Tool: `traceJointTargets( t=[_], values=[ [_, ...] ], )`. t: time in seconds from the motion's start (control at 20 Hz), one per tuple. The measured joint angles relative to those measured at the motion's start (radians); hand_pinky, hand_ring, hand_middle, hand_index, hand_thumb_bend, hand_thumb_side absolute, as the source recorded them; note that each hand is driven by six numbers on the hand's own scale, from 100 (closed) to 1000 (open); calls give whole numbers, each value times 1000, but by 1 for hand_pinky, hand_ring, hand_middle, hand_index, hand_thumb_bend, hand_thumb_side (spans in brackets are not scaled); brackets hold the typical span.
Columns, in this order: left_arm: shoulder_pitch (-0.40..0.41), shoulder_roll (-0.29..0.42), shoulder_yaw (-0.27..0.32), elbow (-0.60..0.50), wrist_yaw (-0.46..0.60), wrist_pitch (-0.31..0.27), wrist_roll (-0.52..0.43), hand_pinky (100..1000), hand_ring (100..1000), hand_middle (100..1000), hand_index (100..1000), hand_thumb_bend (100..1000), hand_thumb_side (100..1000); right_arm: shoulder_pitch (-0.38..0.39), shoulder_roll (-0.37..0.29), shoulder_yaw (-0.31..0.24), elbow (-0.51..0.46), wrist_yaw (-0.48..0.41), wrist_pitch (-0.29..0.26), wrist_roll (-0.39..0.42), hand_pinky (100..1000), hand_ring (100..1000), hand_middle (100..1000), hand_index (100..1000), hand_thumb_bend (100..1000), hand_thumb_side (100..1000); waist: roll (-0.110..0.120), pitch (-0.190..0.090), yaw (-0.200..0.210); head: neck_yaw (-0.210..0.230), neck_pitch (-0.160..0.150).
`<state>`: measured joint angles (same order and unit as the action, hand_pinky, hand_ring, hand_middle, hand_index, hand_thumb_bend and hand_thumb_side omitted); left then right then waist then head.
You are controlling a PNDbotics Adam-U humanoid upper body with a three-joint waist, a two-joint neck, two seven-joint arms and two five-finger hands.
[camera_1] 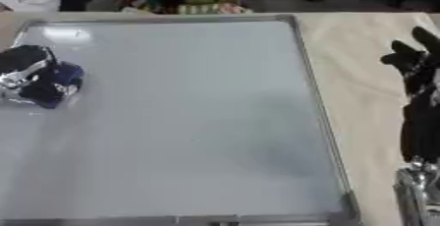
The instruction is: Wipe the whiteboard clean with a brush.
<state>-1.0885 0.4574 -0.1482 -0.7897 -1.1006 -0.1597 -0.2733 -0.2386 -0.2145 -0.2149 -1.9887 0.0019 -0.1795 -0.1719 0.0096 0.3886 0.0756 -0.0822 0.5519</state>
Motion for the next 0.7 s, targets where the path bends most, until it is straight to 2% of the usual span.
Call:
traceJointTargets(
  t=[0.7],
  values=[
    [1,18,47,43,-18,53,60,356,454,248,396,132,567,0,0,0,0,0,-1,-3,905,875,550,894,148,1000,-6,0,0,-9,0]
  ],
)
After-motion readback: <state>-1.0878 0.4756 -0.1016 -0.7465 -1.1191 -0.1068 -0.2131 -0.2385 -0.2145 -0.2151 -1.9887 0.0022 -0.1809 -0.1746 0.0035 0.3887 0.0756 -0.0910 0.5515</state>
